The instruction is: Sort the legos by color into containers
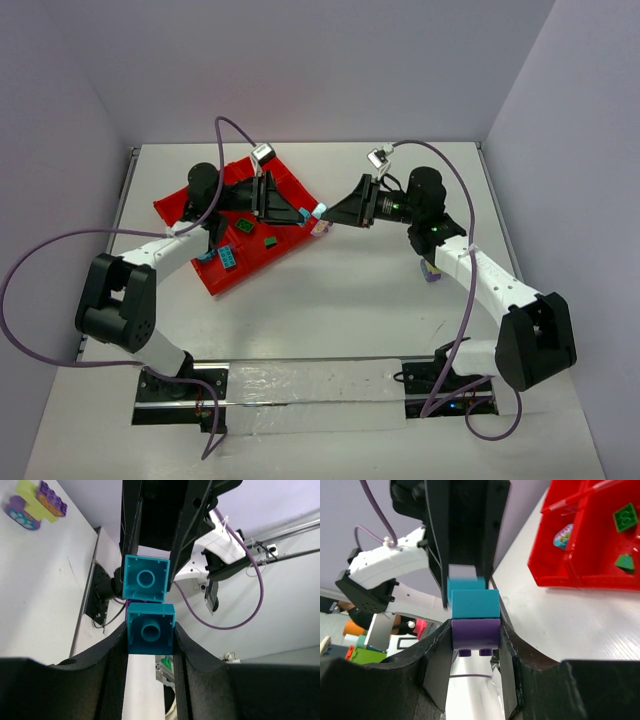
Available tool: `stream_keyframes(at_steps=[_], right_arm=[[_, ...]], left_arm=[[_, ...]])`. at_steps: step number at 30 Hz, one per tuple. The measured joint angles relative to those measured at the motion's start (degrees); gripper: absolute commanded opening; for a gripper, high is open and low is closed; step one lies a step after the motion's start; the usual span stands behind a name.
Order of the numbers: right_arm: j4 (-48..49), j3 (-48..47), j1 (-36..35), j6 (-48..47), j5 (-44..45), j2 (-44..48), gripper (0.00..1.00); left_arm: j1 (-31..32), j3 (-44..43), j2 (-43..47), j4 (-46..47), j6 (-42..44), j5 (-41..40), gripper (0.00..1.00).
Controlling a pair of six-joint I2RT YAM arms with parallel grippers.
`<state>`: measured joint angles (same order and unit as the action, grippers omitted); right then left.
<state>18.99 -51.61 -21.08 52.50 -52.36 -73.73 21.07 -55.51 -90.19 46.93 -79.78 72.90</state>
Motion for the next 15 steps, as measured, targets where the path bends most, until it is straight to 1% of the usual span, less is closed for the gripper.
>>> stream_keyframes(at_steps=[5, 8, 10, 12, 15], right_arm=[[-3.7, 0.5, 0.6, -3.1, 0.1, 1.0, 0.0], [-6.0, 0.5, 0.6, -4.7, 1.0, 1.4, 0.0], [-8.8, 0.4, 0.6, -6.2, 2.6, 2.1, 0.0], [-12.0, 0.3, 0.7, -7.7, 5.4, 3.1, 0.0], [-16.4, 0.1, 1.1, -9.6, 9.6, 4.8, 0.0]], left_arm=[[-2.5, 0.0, 1.6, -4.0, 3.0, 0.0, 0.0], [-3.3, -0.4, 2.8, -9.0, 6.7, -0.1, 0.0], [-4.3, -1.7, 3.6, -15.4, 11.1, -0.7, 0.0], [-6.1, -4.0, 4.3, -23.8, 16.6, -2.9, 0.0], [-10.9, -6.6, 6.1, -37.2, 24.8, -9.0, 0.0]])
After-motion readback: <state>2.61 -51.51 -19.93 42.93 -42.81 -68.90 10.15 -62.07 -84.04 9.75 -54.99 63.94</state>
